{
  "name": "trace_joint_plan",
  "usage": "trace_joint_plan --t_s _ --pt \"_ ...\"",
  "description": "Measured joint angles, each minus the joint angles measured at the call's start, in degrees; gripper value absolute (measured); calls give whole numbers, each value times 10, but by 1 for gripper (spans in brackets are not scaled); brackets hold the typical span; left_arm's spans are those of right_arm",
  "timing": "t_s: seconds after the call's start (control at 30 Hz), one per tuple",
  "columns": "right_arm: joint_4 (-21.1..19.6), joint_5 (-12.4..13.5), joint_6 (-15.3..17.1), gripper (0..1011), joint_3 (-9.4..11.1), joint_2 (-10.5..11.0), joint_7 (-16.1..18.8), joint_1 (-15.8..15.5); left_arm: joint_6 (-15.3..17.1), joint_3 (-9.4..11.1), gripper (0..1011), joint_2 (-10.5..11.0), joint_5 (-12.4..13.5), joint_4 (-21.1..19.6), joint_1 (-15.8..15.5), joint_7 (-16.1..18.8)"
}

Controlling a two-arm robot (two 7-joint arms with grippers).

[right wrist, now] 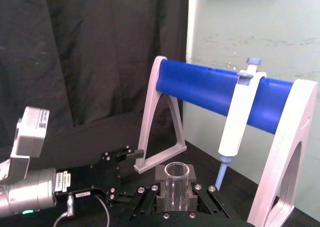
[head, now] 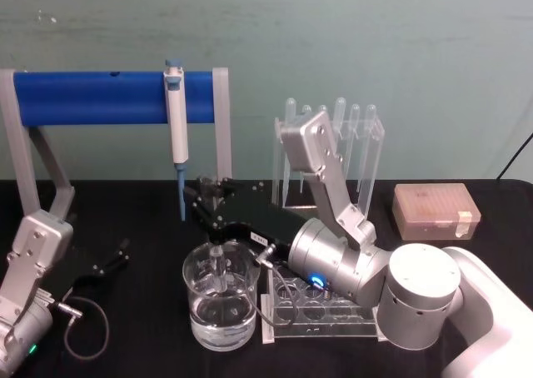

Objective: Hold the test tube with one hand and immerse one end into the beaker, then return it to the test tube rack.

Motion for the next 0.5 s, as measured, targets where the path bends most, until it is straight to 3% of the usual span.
trace_joint_plan --t_s 0.5 --pt "20 -24 -25 224 -4 -7 5 -17 0 0 1000 0 0 0 0 0"
